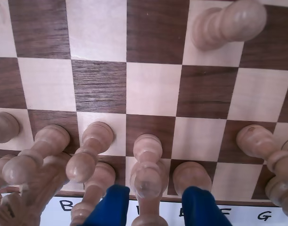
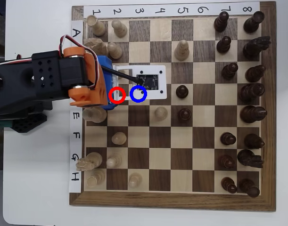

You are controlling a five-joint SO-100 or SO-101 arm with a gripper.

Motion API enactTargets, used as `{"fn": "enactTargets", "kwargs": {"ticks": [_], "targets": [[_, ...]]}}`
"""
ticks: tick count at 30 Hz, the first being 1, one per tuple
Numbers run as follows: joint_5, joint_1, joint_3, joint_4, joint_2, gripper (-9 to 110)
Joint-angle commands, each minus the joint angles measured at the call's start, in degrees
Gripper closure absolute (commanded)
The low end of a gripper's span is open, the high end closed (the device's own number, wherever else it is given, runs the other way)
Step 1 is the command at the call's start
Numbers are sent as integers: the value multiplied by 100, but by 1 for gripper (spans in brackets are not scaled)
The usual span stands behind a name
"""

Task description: Move the piece to destination

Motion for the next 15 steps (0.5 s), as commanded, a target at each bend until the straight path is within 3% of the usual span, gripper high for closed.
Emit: {"fn": "enactTargets", "kwargs": {"ticks": [1,15], "targets": [[2408,-149,-668,-9,-18,86],[2470,-220,-211,-211,-141,87]]}}
